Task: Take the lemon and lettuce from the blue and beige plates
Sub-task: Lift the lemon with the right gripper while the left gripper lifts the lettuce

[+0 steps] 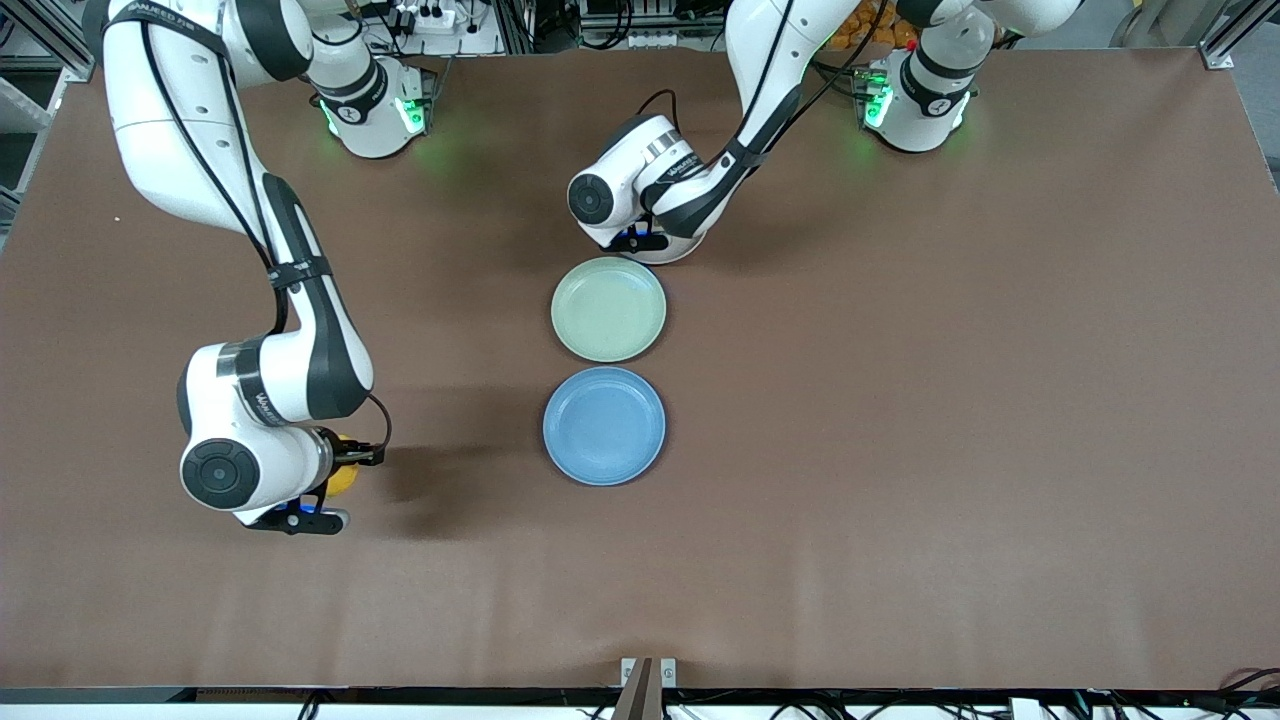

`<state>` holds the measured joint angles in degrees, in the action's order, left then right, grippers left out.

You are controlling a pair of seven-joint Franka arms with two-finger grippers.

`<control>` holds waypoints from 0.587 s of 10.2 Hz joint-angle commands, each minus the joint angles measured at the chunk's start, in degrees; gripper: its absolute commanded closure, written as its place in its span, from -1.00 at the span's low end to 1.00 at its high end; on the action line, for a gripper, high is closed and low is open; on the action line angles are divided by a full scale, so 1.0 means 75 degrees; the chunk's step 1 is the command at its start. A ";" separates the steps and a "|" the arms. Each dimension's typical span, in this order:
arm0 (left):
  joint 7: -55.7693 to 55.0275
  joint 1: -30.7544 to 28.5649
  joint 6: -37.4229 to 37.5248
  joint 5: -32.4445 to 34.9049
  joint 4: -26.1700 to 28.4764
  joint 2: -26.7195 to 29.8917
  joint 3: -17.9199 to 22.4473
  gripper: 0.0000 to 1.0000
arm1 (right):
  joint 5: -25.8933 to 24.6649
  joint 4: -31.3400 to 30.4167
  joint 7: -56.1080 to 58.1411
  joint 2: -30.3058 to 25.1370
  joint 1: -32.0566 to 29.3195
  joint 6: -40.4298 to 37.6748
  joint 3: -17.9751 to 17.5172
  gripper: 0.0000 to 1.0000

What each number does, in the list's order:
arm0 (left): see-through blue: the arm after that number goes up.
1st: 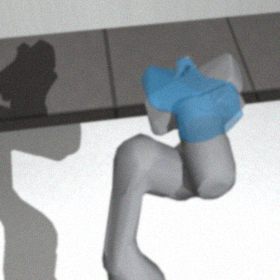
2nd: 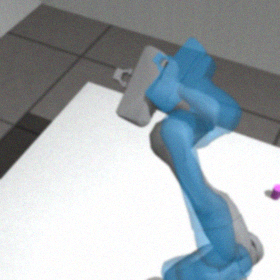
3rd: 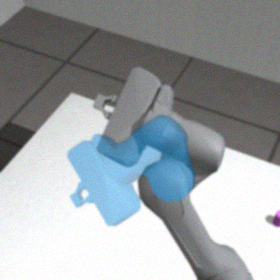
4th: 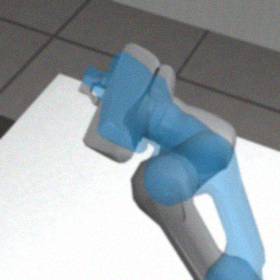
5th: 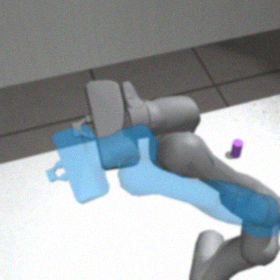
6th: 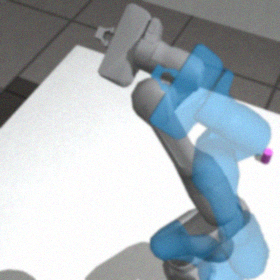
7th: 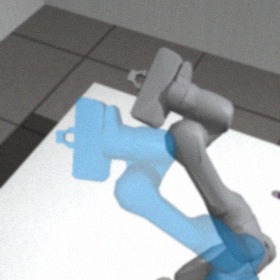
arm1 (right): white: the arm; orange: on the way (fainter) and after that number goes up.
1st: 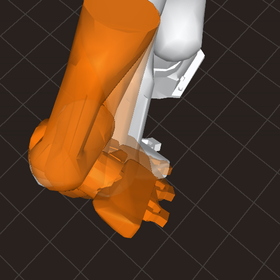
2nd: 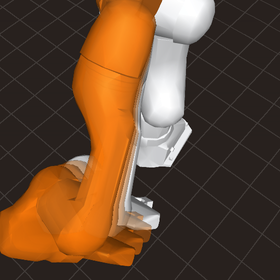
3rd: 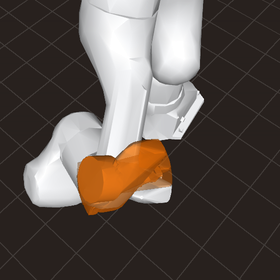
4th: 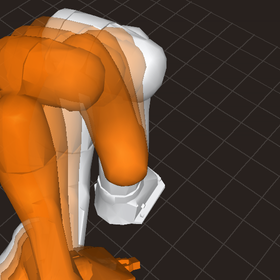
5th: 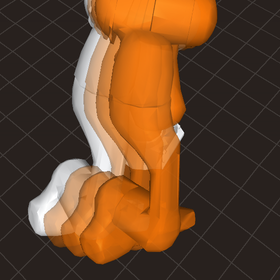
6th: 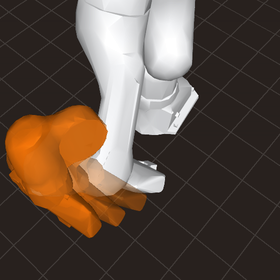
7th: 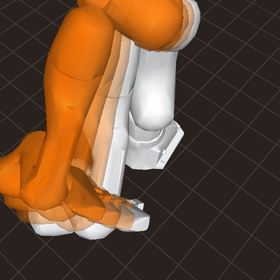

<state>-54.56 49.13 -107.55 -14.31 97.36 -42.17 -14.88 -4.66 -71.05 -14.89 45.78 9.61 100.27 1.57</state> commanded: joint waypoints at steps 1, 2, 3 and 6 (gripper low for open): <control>-0.0365 -0.0012 0.0439 -0.0108 -0.0091 0.0347 0.0062 1.00 | -0.0210 -0.0089 0.0308 -0.0069 -0.0179 0.0060 -0.0093 0.85; -0.0366 -0.0047 0.0743 -0.0096 -0.0230 0.0581 0.0154 1.00 | -0.0257 -0.0101 0.0345 -0.0058 -0.0260 0.0083 -0.0092 0.85; -0.0354 -0.0291 0.1013 -0.0084 -0.0464 0.0792 0.0271 1.00 | -0.0466 -0.0112 0.0473 -0.0034 -0.0331 0.0130 -0.0104 0.85; -0.0319 -0.1520 0.1273 0.0277 -0.0923 0.1261 0.0273 1.00 | -0.0515 -0.0264 0.1058 -0.0034 -0.0542 0.0445 -0.0104 0.85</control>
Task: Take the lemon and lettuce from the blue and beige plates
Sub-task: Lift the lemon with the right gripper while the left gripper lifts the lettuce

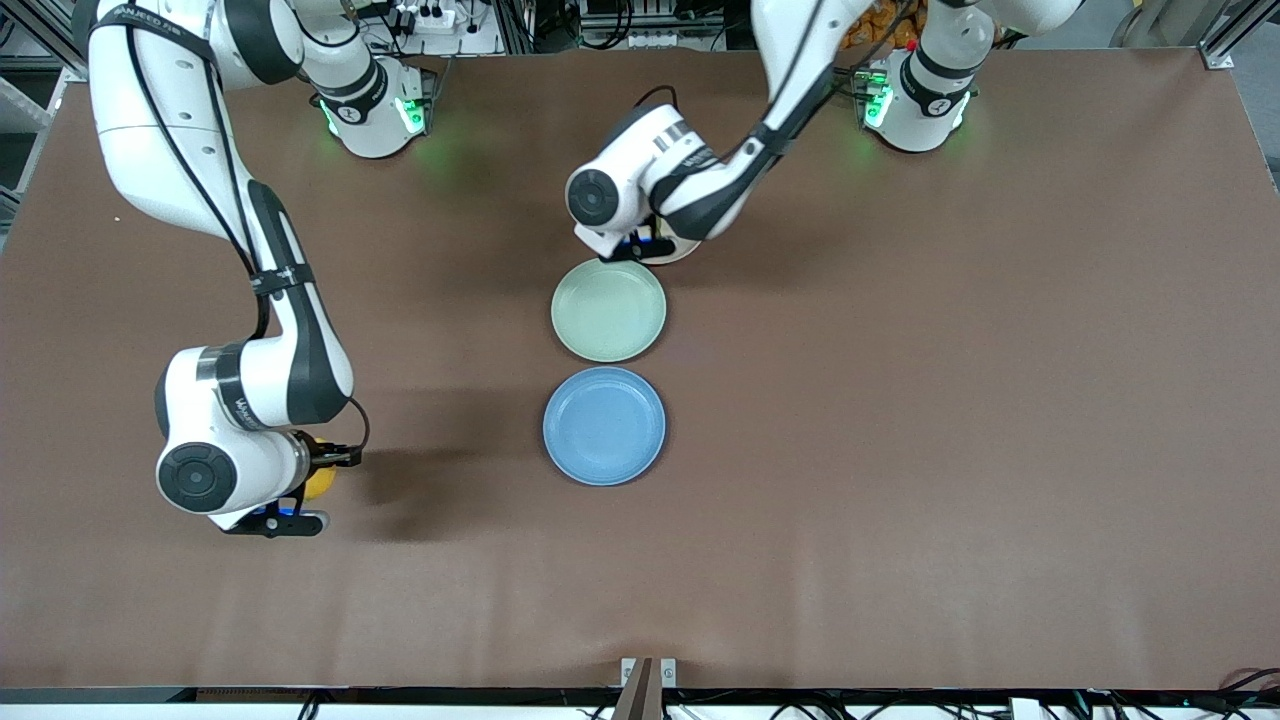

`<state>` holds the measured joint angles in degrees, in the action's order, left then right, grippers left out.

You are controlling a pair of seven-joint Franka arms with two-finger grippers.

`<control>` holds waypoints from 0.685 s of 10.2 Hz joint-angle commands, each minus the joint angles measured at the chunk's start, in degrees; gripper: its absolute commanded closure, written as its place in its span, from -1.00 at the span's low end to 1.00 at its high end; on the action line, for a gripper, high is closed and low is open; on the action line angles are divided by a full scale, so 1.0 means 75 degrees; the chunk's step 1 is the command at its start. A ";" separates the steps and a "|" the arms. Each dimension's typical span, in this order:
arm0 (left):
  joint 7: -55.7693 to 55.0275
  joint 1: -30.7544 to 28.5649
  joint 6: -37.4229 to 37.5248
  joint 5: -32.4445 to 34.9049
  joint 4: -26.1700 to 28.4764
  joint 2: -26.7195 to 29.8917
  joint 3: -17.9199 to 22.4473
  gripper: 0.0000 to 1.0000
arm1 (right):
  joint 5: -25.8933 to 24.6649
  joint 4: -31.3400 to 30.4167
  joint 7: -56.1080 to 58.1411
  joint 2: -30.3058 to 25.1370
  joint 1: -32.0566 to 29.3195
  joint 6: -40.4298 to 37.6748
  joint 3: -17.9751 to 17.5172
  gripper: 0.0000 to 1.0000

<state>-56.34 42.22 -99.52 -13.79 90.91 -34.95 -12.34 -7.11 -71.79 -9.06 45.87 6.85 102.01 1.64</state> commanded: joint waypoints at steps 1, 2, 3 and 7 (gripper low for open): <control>-0.0081 -0.0915 0.0191 0.0291 -0.0074 0.0475 -0.0065 1.00 | -0.0189 -0.0445 0.0329 -0.0058 -0.0244 0.0633 -0.0113 0.85; -0.0023 -0.1278 0.0191 0.0362 -0.0086 0.0593 -0.0054 1.00 | -0.0189 -0.0912 0.0329 -0.0127 -0.0245 0.1241 -0.0113 0.85; -0.0023 -0.1931 0.0191 0.0351 -0.0133 0.0629 -0.0065 1.00 | -0.0189 -0.1346 0.0329 -0.0209 -0.0257 0.1792 -0.0113 0.85; 0.0095 -0.3412 -0.0508 0.1076 -0.0614 0.0582 -0.0054 1.00 | -0.0189 -0.3458 0.0341 -0.0843 -0.0443 0.3964 -0.0113 0.85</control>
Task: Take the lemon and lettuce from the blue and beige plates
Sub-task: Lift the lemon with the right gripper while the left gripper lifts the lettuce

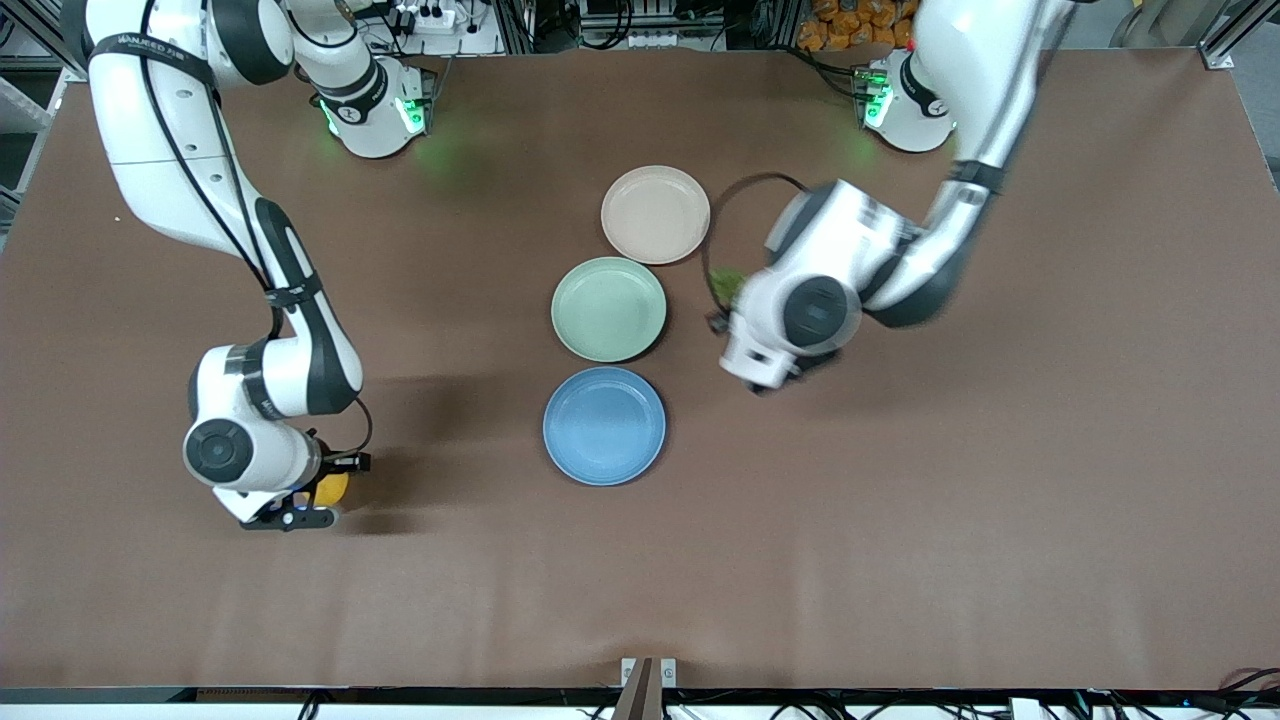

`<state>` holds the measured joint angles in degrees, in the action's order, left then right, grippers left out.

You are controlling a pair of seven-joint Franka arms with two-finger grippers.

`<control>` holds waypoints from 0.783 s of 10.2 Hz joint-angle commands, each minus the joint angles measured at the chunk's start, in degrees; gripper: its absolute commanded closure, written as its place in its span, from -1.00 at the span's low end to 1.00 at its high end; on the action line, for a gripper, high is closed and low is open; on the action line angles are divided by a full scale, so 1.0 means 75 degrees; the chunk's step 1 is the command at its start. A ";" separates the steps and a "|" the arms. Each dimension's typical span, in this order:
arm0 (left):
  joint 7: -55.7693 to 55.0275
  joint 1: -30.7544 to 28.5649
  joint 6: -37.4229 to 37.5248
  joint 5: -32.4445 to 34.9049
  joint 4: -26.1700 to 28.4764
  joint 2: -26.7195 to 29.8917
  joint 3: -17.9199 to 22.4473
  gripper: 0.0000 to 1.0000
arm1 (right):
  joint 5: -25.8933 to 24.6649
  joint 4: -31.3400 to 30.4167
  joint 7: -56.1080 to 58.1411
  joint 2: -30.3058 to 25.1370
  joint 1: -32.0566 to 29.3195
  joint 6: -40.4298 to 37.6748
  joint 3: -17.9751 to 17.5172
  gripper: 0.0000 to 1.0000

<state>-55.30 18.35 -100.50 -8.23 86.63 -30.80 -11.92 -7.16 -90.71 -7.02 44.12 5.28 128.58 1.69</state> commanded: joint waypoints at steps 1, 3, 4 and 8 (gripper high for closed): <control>-0.0090 -0.0499 -0.0695 0.0579 -0.0020 0.0063 -0.0121 1.00 | -0.0182 -0.1145 0.0092 -0.0772 -0.0246 0.0515 -0.0119 0.85; -0.0336 -0.0804 -0.1257 0.0932 0.0027 0.0075 -0.0110 1.00 | -0.0182 -0.2417 0.0418 -0.1567 -0.0387 0.1354 -0.0119 0.85; -0.0499 -0.1061 -0.1759 0.1107 0.0074 0.0064 -0.0110 1.00 | -0.0182 -0.2784 0.0745 -0.1849 -0.0503 0.1568 -0.0108 0.85; -0.0408 -0.1578 -0.2489 0.1973 0.0249 -0.0263 -0.0110 1.00 | -0.0170 -0.2904 0.1756 -0.1899 -0.0867 0.1803 0.0045 0.79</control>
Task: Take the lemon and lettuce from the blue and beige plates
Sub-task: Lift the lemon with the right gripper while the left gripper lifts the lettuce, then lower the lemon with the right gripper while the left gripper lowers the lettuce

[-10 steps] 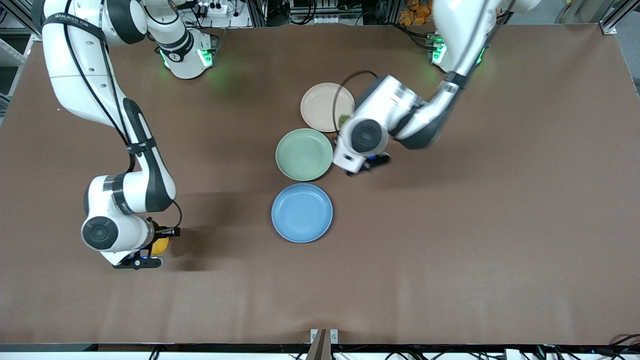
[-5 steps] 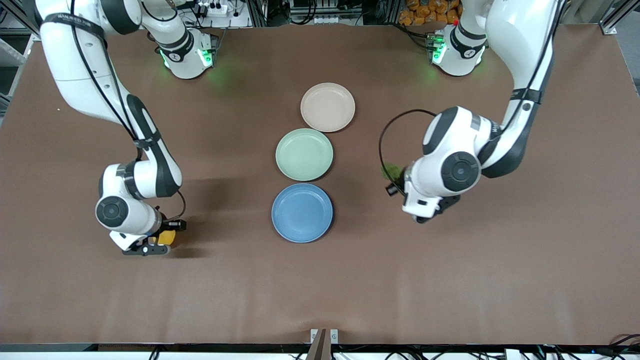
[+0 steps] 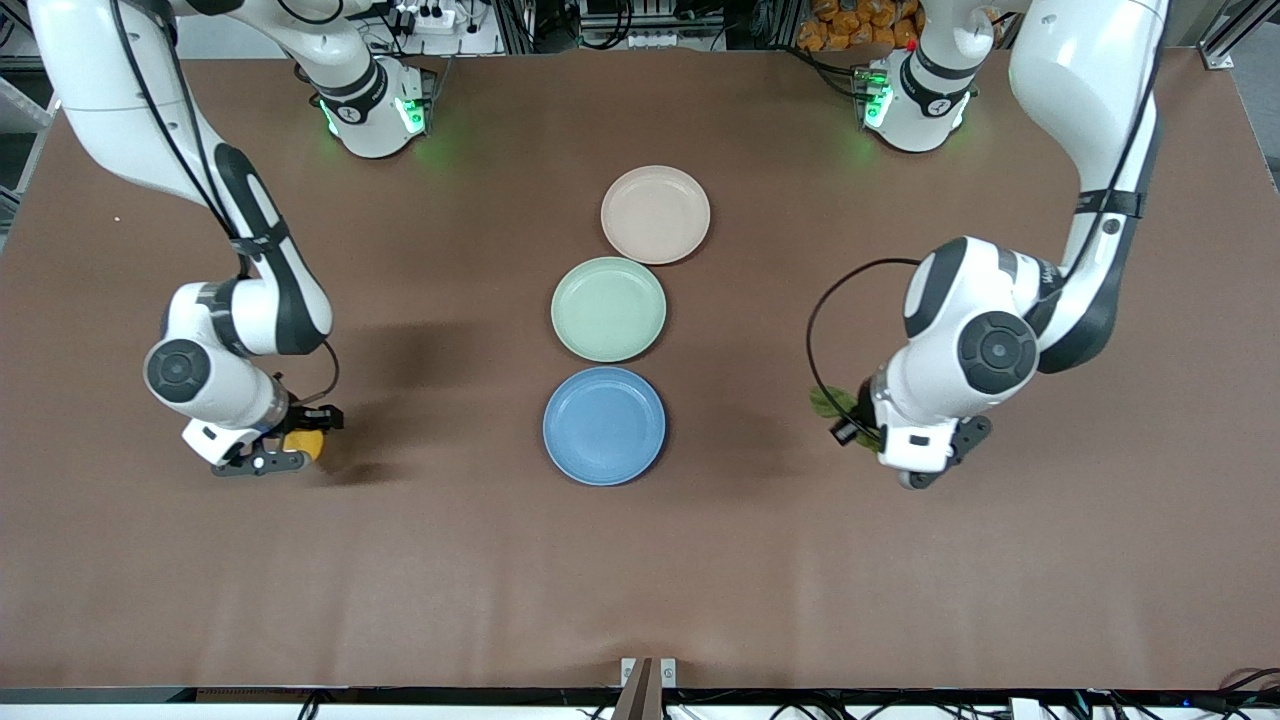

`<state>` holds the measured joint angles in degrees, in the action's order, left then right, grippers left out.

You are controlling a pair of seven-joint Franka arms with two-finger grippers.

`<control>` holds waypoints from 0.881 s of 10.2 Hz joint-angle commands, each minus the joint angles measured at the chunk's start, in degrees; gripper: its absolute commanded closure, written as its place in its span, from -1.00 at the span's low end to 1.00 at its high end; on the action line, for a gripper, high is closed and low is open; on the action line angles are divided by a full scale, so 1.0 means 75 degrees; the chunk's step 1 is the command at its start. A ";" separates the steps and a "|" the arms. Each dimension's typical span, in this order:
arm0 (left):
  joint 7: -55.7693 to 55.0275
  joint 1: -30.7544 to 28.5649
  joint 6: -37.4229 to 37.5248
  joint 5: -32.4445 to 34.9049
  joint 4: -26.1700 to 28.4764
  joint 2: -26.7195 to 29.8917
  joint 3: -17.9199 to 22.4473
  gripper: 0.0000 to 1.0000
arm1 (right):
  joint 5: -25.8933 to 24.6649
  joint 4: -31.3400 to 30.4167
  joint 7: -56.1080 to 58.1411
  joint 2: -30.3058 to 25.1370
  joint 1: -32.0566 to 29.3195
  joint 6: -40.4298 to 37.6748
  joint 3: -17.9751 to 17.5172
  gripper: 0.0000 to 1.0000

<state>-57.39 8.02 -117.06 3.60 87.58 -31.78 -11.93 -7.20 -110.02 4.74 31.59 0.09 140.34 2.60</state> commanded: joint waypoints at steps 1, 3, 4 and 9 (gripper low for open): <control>-0.0106 -0.0283 -0.0282 0.0863 0.0251 -0.0284 -0.0109 1.00 | -0.0131 -0.0413 0.0189 -0.0182 -0.0164 0.0435 -0.0077 0.77; -0.0129 -0.0658 -0.0259 0.1160 0.0392 -0.0507 -0.0109 1.00 | -0.0072 -0.0437 0.0142 -0.0100 -0.0164 0.0566 -0.0077 0.50; -0.0129 -0.0729 -0.0247 0.1161 0.0392 -0.0590 -0.0109 1.00 | -0.0072 -0.0425 0.0118 -0.0065 -0.0164 0.0566 -0.0077 -0.09; 0.0351 -0.0929 -0.0247 0.1184 0.0381 -0.0707 -0.0121 -1.00 | -0.0072 0.0181 0.0188 -0.0426 -0.0094 -0.0669 -0.0088 -1.00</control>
<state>-55.95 1.90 -118.51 10.83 90.15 -37.06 -11.94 -7.20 -110.70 5.81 31.11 -0.43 141.27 2.39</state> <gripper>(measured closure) 0.577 0.035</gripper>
